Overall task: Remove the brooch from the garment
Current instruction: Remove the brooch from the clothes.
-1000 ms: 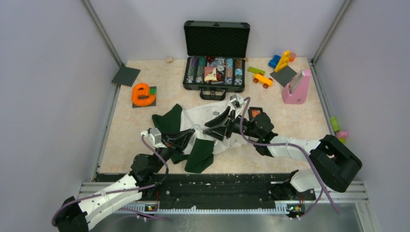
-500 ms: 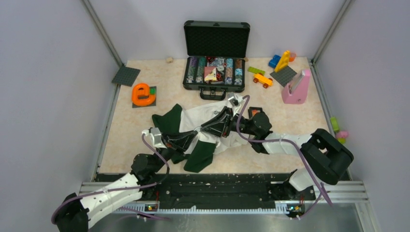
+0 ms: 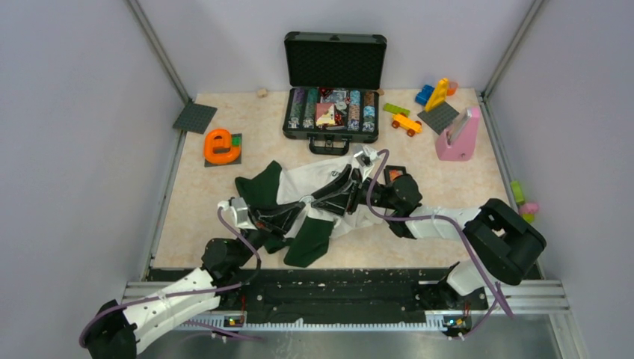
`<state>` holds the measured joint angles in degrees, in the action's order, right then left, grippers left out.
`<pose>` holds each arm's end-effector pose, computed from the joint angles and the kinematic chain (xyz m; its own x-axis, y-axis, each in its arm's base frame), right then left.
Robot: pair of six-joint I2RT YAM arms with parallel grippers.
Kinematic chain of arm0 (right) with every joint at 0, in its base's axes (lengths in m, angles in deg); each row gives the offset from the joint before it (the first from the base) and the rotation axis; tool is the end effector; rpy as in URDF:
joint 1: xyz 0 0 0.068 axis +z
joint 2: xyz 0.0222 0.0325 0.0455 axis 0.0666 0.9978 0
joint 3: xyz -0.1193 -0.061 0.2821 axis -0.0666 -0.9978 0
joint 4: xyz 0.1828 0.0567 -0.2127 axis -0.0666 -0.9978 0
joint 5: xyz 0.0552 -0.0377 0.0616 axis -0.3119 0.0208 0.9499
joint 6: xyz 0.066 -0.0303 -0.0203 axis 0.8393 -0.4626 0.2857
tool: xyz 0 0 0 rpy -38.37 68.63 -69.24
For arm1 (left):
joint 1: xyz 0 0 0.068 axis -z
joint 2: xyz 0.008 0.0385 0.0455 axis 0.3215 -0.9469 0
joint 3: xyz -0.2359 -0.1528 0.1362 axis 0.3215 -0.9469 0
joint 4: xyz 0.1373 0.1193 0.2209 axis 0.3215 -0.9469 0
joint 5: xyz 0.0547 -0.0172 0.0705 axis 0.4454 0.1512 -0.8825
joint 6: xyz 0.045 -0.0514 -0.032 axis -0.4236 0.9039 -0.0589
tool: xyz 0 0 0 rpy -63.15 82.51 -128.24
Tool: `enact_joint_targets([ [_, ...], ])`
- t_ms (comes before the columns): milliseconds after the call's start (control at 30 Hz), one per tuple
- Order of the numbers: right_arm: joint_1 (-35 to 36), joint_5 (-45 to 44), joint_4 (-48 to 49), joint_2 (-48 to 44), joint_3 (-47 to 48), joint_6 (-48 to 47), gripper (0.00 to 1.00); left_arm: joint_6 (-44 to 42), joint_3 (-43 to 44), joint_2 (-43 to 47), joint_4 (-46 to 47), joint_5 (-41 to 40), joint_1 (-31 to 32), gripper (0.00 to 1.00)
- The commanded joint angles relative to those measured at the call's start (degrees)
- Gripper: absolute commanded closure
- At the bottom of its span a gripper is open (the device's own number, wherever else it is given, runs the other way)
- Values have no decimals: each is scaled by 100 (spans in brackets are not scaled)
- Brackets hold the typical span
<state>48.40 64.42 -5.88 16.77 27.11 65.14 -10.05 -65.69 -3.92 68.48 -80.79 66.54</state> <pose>0.1977 0.2526 0.2868 -0.4679 0.2790 -0.8386 -0.8827 -0.1001 0.4592 0.0963 -0.1095 0.2494 -0.0390 -0.5741 -0.8179 0.8189 0.4507 -0.3554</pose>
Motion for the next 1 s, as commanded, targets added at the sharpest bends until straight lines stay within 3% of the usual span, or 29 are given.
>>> enact_joint_targets([
  [0,-28,147,278,-124,-6,-85,64,-30,373,61,325,64,-5,100],
  [400,-28,307,268,-176,225,-61,83,-61,588,-6,284,202,-13,100],
  [533,-28,362,363,-179,257,25,84,-35,589,-26,288,233,-15,100],
  [767,-28,476,386,-194,308,128,100,-44,605,-153,302,281,-11,100],
  [833,-57,467,84,-259,370,70,100,-197,665,-116,3,290,-13,100],
  [967,-273,563,-895,-614,423,-164,100,-421,1106,230,-1506,100,-20,98],
])
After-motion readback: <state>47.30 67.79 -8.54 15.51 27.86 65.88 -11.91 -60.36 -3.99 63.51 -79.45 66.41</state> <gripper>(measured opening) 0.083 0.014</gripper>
